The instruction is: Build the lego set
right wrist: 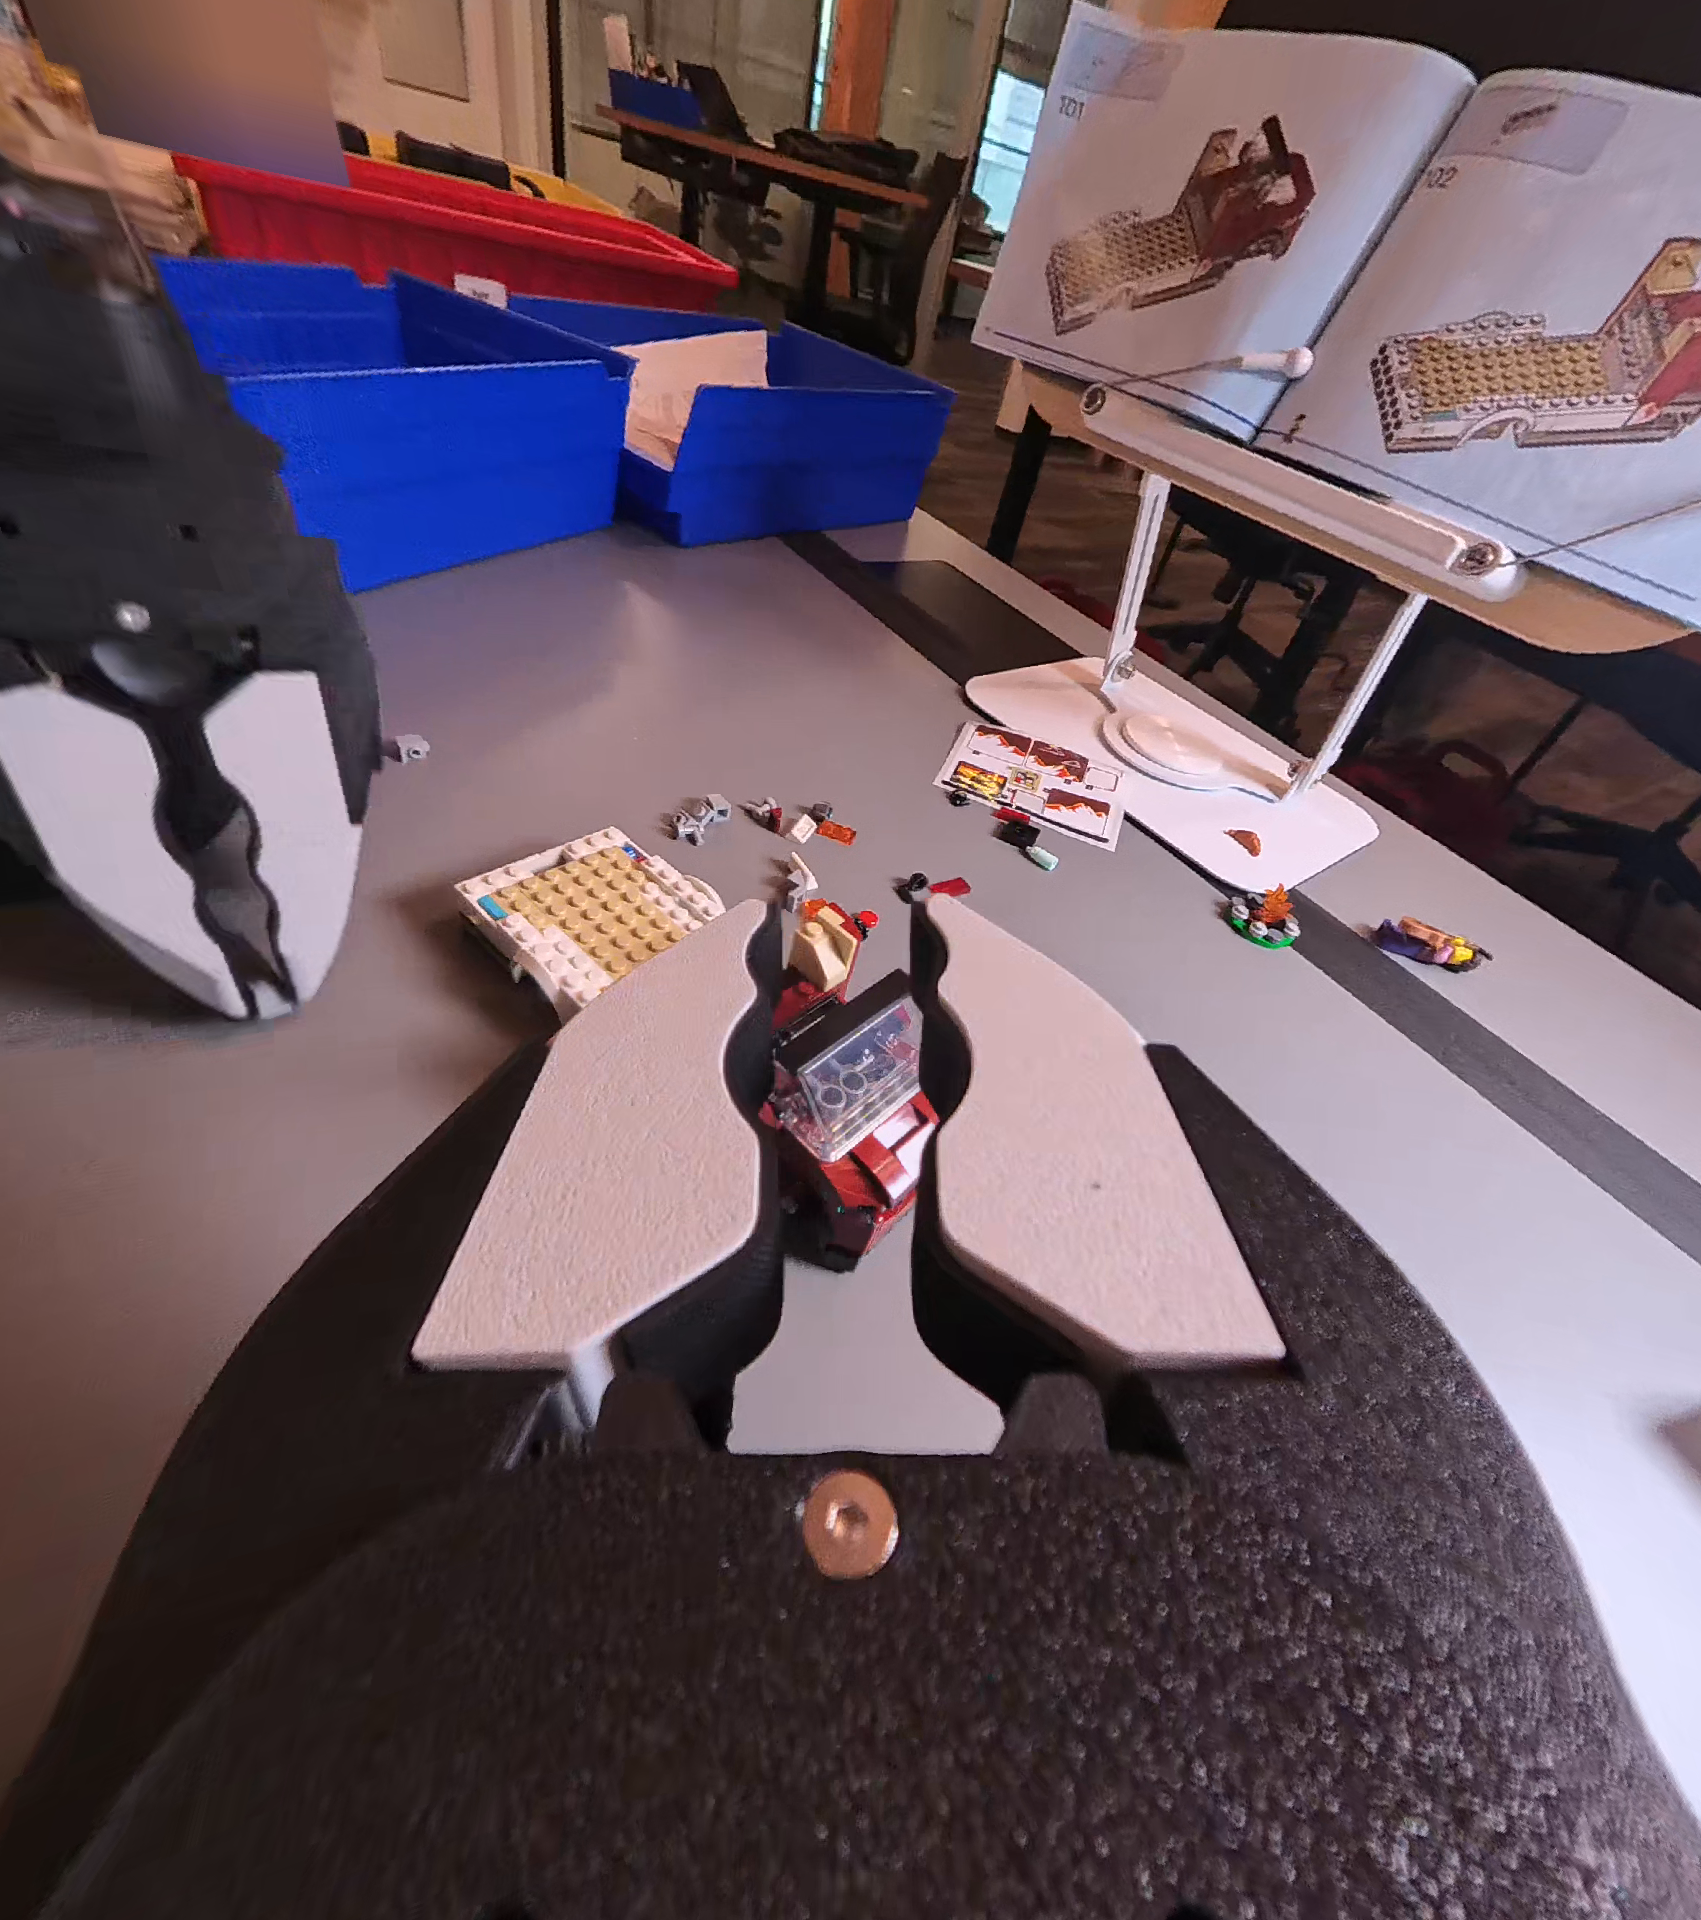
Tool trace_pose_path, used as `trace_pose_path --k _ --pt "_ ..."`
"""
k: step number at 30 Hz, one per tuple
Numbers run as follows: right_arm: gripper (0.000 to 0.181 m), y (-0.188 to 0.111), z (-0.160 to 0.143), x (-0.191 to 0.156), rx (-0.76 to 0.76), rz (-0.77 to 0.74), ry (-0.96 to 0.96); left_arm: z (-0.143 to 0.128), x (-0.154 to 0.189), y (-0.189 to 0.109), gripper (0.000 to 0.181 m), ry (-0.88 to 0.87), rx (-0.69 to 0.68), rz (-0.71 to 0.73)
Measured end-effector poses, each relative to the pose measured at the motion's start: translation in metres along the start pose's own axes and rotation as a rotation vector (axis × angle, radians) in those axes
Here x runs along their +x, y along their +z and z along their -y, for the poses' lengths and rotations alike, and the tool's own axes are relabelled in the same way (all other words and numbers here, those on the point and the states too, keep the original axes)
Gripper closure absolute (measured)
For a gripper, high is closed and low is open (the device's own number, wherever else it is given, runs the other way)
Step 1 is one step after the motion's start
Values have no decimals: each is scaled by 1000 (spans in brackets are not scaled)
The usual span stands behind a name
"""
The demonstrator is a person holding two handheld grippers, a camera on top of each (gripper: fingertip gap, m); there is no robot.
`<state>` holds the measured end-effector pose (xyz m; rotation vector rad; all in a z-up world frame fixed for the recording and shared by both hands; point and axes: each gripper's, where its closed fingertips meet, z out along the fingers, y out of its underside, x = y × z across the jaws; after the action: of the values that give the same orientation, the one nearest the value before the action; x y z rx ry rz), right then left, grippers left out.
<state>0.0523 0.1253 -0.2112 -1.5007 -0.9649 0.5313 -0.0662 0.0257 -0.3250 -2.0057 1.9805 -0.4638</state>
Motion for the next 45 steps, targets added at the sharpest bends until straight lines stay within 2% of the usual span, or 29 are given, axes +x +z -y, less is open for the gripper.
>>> trace_pose_path --k 1,4,6,10,15,19,25,28,33,38,45 --pt "158 0 -1 -2 -5 9 2 5 2 10 172 24 -2 -7" --pt "159 -1 -4 -7 -21 38 4 25 5 20 171 41 54 -26" --pt "160 0 -8 -12 -35 61 1 30 4 21 159 59 79 -13" --pt "160 6 -15 -35 -87 181 3 33 2 1 149 40 187 -14" --pt "159 15 -40 -98 -301 428 -20 5 -29 -30 148 -48 277 68" --pt "158 26 -58 -138 -449 507 -96 -12 -63 -41 143 -142 377 166" --pt "163 44 -69 -161 -564 517 -136 -21 -90 -22 108 -213 432 220" --pt "171 44 -76 -163 -607 513 -155 -21 -84 -12 106 -198 414 194" --pt "173 35 -73 -151 -619 492 -124 -19 -84 -6 116 -192 387 249" --pt "173 23 -55 -111 -546 350 -13 -12 -61 -3 123 -154 335 243" --pt "173 7 -44 -50 -495 115 107 21 -9 6 138 23 375 106"
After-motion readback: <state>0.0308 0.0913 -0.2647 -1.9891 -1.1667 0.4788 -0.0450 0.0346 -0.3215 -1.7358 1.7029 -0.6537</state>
